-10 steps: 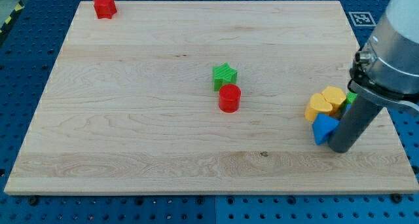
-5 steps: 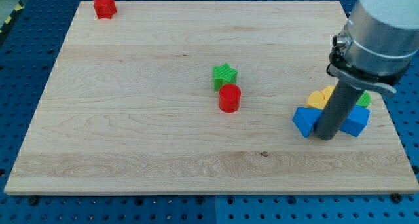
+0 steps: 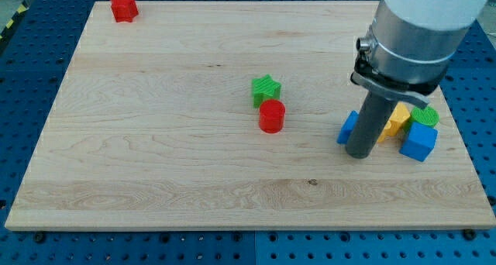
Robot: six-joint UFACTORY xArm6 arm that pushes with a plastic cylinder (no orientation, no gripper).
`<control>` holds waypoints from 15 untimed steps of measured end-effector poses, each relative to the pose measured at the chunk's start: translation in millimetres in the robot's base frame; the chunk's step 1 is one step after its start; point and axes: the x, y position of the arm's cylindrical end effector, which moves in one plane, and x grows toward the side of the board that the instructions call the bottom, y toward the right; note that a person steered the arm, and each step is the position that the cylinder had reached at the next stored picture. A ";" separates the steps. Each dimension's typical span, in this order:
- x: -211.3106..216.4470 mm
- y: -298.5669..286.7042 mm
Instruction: Move blue triangle to the top center
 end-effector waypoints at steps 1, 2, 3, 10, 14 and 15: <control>-31.8 0.0; -55.6 0.0; -79.3 -2.0; -141.9 -110.4; -230.9 -103.1; -230.9 -103.2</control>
